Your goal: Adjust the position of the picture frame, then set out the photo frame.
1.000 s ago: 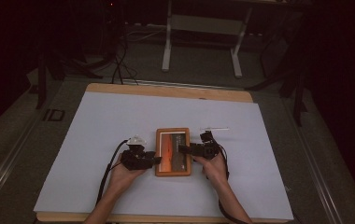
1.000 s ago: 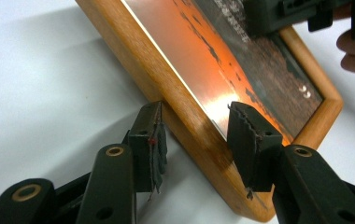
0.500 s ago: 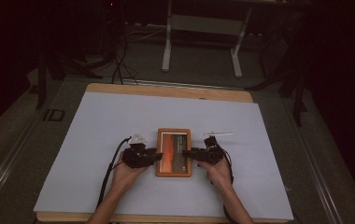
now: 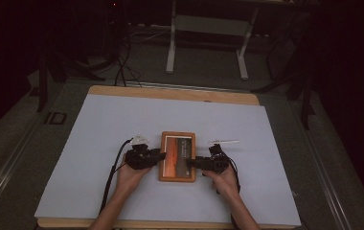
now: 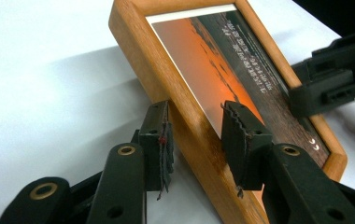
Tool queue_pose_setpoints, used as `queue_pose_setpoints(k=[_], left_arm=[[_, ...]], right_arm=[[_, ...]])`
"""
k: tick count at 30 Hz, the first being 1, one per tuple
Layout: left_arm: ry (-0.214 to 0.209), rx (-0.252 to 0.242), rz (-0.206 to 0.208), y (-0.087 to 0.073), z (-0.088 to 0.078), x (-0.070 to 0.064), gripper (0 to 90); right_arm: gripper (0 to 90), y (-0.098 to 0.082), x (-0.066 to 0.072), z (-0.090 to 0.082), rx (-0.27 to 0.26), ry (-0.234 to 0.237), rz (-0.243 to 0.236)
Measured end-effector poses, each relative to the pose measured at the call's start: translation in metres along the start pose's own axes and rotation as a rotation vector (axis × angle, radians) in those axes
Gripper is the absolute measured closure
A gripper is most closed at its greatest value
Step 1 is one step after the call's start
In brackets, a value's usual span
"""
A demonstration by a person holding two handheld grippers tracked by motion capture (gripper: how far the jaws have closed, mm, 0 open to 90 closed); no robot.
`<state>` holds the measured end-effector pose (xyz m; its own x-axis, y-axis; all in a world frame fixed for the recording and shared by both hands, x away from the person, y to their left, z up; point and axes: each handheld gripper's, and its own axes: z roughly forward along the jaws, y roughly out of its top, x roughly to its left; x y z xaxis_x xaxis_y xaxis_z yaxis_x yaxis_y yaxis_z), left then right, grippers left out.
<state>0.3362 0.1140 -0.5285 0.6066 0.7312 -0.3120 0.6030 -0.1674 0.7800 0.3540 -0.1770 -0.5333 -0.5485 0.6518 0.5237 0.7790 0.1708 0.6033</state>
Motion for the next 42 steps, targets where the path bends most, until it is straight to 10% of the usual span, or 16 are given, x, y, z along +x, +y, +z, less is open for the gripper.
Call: queue_pose_setpoints(k=[14,29,42], left_arm=[[0.017,-0.024,0.034,0.002,0.001,-0.002,64.2],[0.001,-0.09,0.01,0.009,-0.025,0.006,54.6],[-0.035,-0.084,0.029,0.007,-0.031,0.001,51.9]], right_arm=[[43.8,0.002,0.0,-0.017,-0.037,-0.106,-0.09],[61.7,0.016,0.018,-0.036,-0.137,-0.214,-0.242],[76.4,0.04,0.033,-0.008,-0.141,-0.219,-0.343]])
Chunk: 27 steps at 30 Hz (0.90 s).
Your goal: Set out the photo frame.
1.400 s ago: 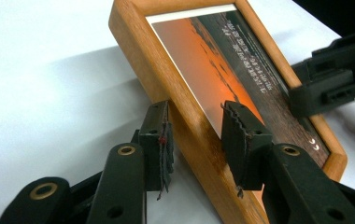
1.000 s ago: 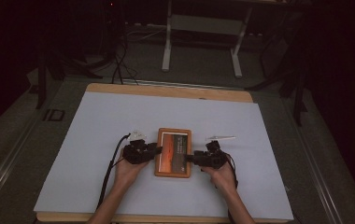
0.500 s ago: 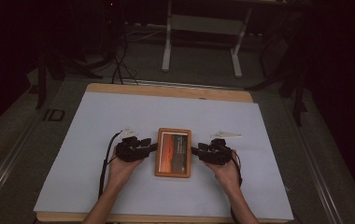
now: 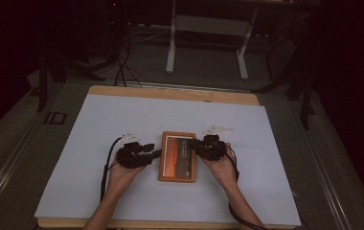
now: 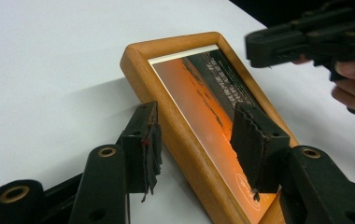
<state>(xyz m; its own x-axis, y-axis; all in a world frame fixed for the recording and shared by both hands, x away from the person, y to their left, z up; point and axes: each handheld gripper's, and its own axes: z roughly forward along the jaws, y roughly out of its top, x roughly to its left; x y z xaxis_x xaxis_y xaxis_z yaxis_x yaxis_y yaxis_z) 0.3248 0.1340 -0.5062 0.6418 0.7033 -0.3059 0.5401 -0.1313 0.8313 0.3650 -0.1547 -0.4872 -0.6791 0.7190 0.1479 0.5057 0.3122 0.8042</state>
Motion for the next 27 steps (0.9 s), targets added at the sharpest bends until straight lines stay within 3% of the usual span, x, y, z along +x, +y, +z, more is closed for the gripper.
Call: queue_pose_setpoints(k=[4,6,13,27], left_arm=[[-0.012,0.011,0.011,0.0,-0.002,-0.002,51.6],[-0.013,0.021,0.016,0.0,-0.002,-0.002,51.1],[-0.014,0.038,0.02,-0.001,-0.003,-0.005,49.1],[-0.027,0.044,0.015,-0.005,-0.002,-0.005,41.9]], right_arm=[[76.9,0.004,0.002,0.006,0.014,-0.017,-0.029],[80.2,0.006,0.005,0.012,0.029,-0.062,-0.091],[89.6,0.006,0.007,0.019,0.043,-0.062,-0.111],[89.8,0.005,0.005,0.023,0.06,-0.07,-0.127]])
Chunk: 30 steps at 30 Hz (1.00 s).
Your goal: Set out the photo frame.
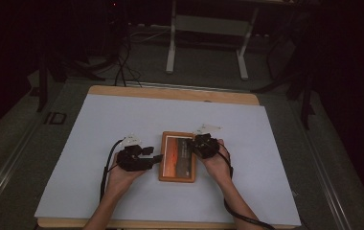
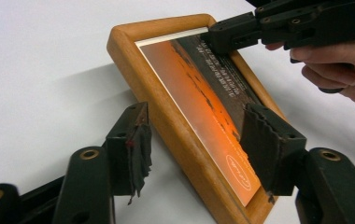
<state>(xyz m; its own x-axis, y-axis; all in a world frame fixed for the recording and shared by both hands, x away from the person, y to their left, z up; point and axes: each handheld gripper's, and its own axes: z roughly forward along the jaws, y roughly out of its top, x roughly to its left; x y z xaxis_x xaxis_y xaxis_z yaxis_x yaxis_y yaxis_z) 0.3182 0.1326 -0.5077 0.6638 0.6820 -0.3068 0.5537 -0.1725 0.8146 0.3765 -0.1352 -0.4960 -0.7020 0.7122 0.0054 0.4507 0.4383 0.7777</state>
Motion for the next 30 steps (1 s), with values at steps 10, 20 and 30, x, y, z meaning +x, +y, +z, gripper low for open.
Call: queue_pose_setpoints(k=[10,20,30], left_arm=[[-0.004,0.015,0.018,-0.001,0.002,-0.004,39.8],[0.012,0.014,0.017,-0.002,0.003,-0.008,36.5],[-0.002,0.016,0.023,-0.002,0.008,-0.017,30.8]], right_arm=[[89.9,-0.001,-0.006,-0.002,-0.002,-0.006,0.02],[89.9,-0.002,-0.01,-0.002,-0.002,-0.009,0.028],[89.9,-0.004,-0.015,-0.001,-0.001,-0.015,0.051]])
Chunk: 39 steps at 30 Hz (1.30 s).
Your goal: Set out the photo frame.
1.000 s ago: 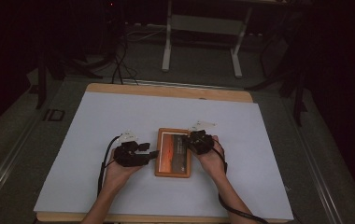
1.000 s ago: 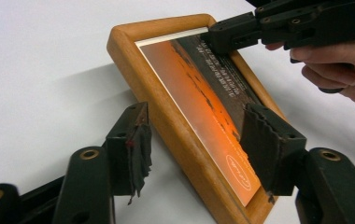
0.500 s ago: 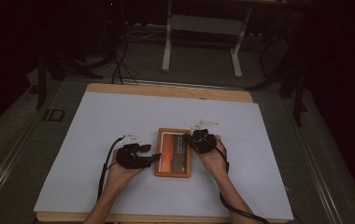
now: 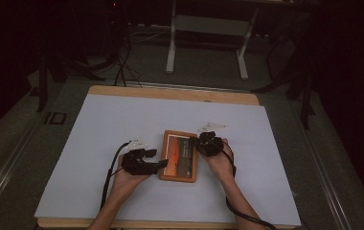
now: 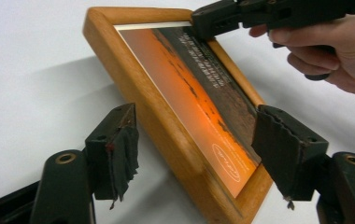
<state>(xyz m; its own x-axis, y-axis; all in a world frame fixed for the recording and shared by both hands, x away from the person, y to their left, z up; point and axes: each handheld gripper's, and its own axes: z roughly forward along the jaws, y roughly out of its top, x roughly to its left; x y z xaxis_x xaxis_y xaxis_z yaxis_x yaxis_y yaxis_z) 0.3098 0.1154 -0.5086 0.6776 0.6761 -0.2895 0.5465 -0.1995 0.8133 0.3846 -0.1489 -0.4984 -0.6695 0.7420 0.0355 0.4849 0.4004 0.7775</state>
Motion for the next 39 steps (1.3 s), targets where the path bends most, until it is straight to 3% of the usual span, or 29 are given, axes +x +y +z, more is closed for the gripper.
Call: queue_pose_setpoints(k=[7,16,19,25,28,30,35,39], left_arm=[[0.013,-0.004,0.006,0.001,0.001,-0.004,26.2],[-0.017,-0.016,0.003,0.002,0.0,-0.009,26.0],[-0.041,-0.03,-0.002,0.004,0.0,-0.015,25.7],[-0.068,-0.023,0.033,0.007,0.004,-0.031,23.0],[-0.066,-0.003,0.044,0.005,0.01,-0.038,21.9],[-0.025,0.02,0.055,0.004,0.016,-0.043,18.0],[0.008,0.045,0.001,0.002,0.023,-0.04,18.4],[0.004,0.057,-0.037,0.001,0.03,-0.038,17.6]], right_arm=[[89.9,-0.004,-0.006,0.001,0.006,-0.01,0.023],[90.0,-0.011,-0.016,0.005,0.024,-0.024,0.063],[90.0,-0.015,-0.018,0.008,0.036,-0.031,0.071],[90.0,-0.016,-0.02,0.009,0.044,-0.034,0.072],[90.0,-0.016,-0.02,0.009,0.042,-0.032,0.072],[90.0,-0.016,-0.02,0.009,0.042,-0.032,0.072],[90.0,-0.016,-0.02,0.009,0.042,-0.031,0.071],[90.0,-0.016,-0.02,0.009,0.042,-0.031,0.07]])
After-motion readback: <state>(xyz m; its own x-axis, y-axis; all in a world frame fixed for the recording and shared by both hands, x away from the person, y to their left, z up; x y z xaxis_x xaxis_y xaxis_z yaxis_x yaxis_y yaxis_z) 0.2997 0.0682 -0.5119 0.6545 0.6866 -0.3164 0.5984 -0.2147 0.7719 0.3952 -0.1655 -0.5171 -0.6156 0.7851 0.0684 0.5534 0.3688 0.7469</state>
